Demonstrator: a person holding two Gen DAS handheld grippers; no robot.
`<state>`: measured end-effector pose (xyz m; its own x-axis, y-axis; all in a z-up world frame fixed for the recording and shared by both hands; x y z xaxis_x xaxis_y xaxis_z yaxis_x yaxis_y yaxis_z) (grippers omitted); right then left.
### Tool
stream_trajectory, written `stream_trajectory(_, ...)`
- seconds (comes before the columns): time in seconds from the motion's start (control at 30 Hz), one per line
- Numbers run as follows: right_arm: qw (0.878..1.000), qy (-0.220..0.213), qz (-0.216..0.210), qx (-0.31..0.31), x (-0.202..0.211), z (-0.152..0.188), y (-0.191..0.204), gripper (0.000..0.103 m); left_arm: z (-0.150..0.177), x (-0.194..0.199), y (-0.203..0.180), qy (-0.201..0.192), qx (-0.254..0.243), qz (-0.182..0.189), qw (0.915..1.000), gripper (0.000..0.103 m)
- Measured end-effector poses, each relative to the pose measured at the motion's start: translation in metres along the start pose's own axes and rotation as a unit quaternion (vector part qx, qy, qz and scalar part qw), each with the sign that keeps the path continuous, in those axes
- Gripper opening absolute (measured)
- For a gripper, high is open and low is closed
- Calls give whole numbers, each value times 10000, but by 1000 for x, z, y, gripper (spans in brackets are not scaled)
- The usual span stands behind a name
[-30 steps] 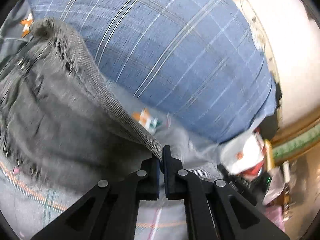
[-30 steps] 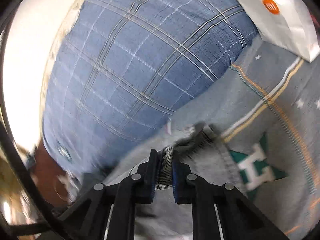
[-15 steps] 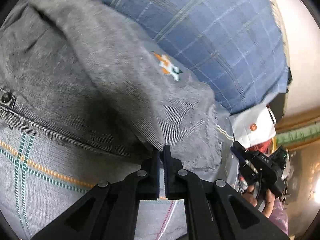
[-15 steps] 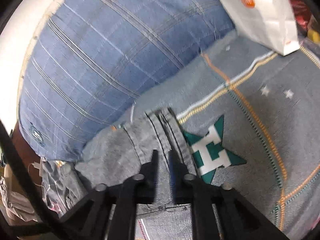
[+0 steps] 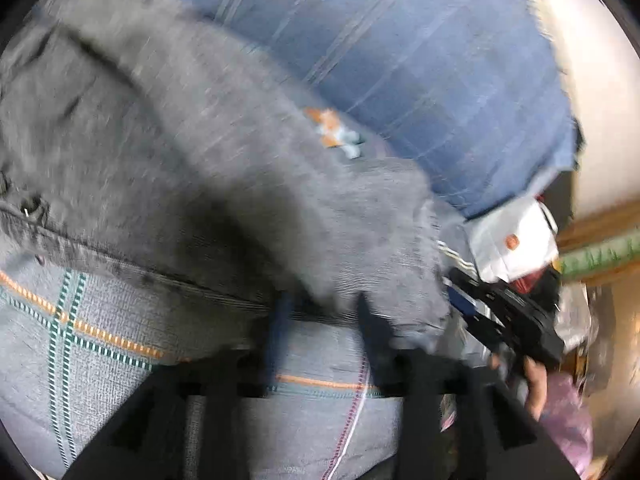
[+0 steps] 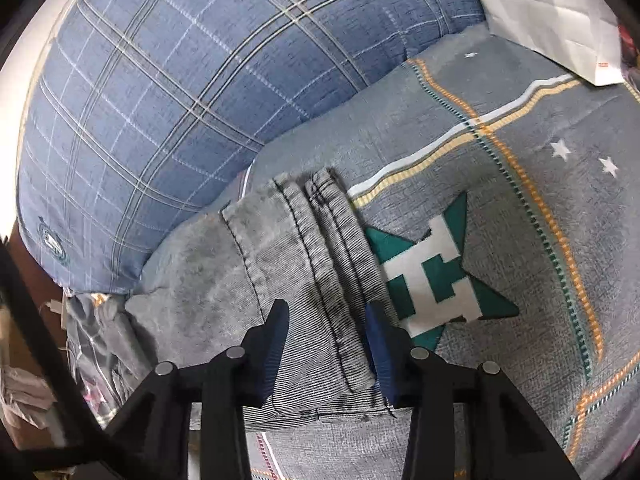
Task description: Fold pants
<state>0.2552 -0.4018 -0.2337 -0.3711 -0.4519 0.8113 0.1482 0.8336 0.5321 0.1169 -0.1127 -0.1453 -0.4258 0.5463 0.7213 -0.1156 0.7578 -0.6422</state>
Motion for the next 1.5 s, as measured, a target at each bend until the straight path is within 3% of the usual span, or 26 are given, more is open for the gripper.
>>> stream_trajectory(0.03, 10000, 46, 18, 18, -3, 0, 1, 48, 1, 5, -8, -119, -209, -16, 9997, 68)
stream_trajectory(0.17, 9999, 155, -50, -1, -7, 3, 2, 52, 2, 7, -36, -248, -723, -7, 9971, 68)
stream_trajectory(0.23, 9998, 182, 71, 91, -10, 5, 1, 35, -1, -4, -39, -133, -710, -96, 9973, 68)
stream_trajectory(0.27, 9993, 216, 245, 167, -12, 6, 0, 14, -3, -10, -39, -78, -738, -126, 9972, 68)
stream_trajectory(0.37, 9990, 180, 317, 276, -10, 6, 3, 8, -3, -37, -49, 234, -864, -164, 9959, 68)
stream_trajectory(0.47, 9988, -160, 207, 402, 23, 6, 13, 7, 7, -46, -61, 410, -1079, -95, 9933, 68)
stream_trajectory(0.53, 9970, -334, 424, 556, 42, 14, 10, 7, 16, -52, -65, 554, -1242, -30, 9907, 68)
stream_trajectory(0.57, 9964, -288, 566, 555, 39, 21, 4, 7, 20, -59, -63, 619, -1324, -132, 9892, 68)
stream_trajectory(0.63, 9970, 198, 637, 393, 10, 35, -14, 7, 23, -69, -56, 699, -1346, -308, 9879, 68)
stream_trajectory(0.67, 9968, 357, 612, 371, 1, 38, -19, 8, 26, -71, -53, 751, -1309, -311, 9881, 68)
stream_trajectory(0.73, 9983, 104, 509, 277, 14, 30, -18, 19, 27, -60, -49, 745, -1257, -125, 9892, 68)
stream_trajectory(0.8, 9967, -244, 710, 302, 27, 22, -19, 62, 26, -44, -47, 652, -1212, 82, 9905, 68)
stream_trajectory(0.83, 9955, -344, 788, 409, 30, 19, -17, 67, 24, -36, -46, 569, -1194, 121, 9911, 68)
stream_trajectory(0.93, 9930, -734, 700, 611, 45, 15, 4, 68, 17, -8, -38, 253, -1216, 123, 9922, 68)
stream_trajectory(1.1, 9828, -1191, 290, 1378, 61, 23, 77, 71, -1, 41, -10, -89, -1070, 222, 9940, 68)
stream_trajectory(1.27, 9712, -985, -450, 2125, 50, 60, 166, 72, -41, 83, 39, -338, -352, 420, 9979, 68)
stream_trajectory(1.37, 9603, -827, -620, 2593, 39, 87, 216, 80, -78, 110, 83, -531, 53, 288, 9982, 68)
stream_trajectory(1.5, 9484, -529, -540, 3079, 0, 118, 268, 81, -132, 130, 139, -725, 594, 157, 9955, 68)
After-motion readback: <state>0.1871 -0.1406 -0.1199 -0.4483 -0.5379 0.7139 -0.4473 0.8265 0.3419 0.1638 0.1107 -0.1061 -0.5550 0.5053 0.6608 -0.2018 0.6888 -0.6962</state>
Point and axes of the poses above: each gripper's, at about its wrist camera, not at the fingertips, and x roughly against the way its jaws point, y to its left, z to its underside, the point moved 10 cm from there along -x, roughly the way its jaws point, and after that the axes turned 2 degrees about x, right-handed, at the moved point
